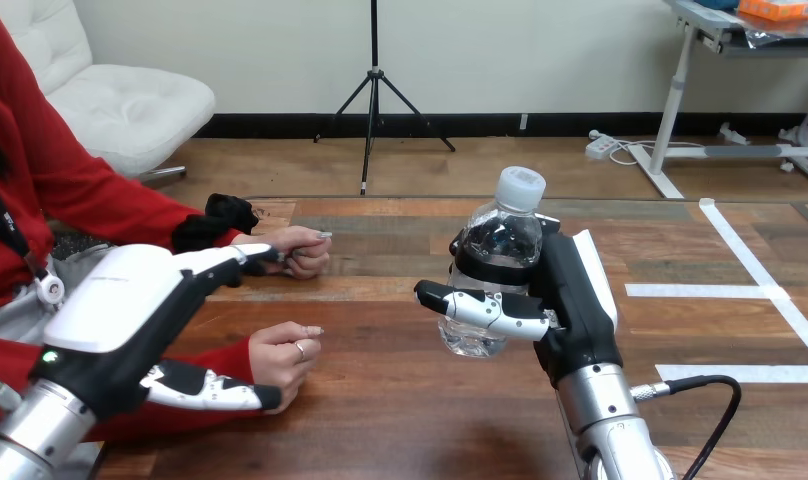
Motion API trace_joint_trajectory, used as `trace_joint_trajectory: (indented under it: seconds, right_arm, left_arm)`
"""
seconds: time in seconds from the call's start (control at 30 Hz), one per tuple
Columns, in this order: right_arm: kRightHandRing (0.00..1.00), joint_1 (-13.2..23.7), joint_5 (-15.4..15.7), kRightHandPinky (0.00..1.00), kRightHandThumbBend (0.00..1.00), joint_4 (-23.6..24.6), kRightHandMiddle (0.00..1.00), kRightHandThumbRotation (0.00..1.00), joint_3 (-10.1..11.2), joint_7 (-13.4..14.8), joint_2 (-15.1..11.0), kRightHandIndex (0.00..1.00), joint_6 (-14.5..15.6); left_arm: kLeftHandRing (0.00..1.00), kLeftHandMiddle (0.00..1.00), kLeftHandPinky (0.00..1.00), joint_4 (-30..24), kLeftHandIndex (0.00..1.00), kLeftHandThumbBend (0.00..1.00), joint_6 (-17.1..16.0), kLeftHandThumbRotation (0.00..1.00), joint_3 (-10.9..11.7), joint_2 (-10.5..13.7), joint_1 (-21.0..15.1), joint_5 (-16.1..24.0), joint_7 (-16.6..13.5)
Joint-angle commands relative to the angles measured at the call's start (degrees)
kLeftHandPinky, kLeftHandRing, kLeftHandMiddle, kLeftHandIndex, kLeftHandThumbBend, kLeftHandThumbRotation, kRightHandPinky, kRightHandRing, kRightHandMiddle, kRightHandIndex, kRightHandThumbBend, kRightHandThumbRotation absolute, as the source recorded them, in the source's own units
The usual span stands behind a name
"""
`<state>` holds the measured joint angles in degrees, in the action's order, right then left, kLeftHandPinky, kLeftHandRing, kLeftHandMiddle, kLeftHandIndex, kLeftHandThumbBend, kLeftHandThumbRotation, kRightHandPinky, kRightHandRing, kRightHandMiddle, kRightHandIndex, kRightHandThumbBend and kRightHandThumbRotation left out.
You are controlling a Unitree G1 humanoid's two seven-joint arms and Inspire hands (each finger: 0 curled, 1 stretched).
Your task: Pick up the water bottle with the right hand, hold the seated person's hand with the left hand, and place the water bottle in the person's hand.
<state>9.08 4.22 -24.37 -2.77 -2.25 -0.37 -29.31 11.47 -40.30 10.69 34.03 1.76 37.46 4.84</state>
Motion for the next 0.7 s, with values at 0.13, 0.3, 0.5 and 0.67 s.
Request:
trace_joint_trajectory:
  seconds: [0.13,0.3,0.5,0.67]
  right_arm:
    - [0.29,1.59,-1.28,0.24,0.85,4.92,0.35,0.05,0.75,-0.16,-0.19,0.38,-0.39]
    - [0.29,1.31,-1.56,0.23,0.84,5.67,0.35,0.04,1.02,-0.40,-0.20,0.38,-0.28]
    - [0.29,1.08,-2.25,0.24,0.84,6.61,0.35,0.03,1.35,-0.98,-0.30,0.39,0.27]
    - [0.30,0.80,-2.58,0.24,0.83,7.80,0.35,0.03,1.37,-1.17,-0.42,0.39,0.89]
  left_arm:
    - [0.74,0.80,0.65,2.27,0.84,1.00,-0.14,0.41,-1.77,5.40,-5.39,0.41,-2.69]
    - [0.76,0.82,0.67,4.07,0.85,1.00,0.33,0.43,-2.73,7.50,-5.95,0.50,-2.09]
    - [0.78,0.83,0.70,5.43,0.87,1.00,1.50,0.45,-4.29,10.05,-6.70,1.18,-0.29]
    - [0.80,0.85,0.73,5.96,0.88,1.00,3.18,0.47,-6.07,12.55,-7.28,4.52,-0.30]
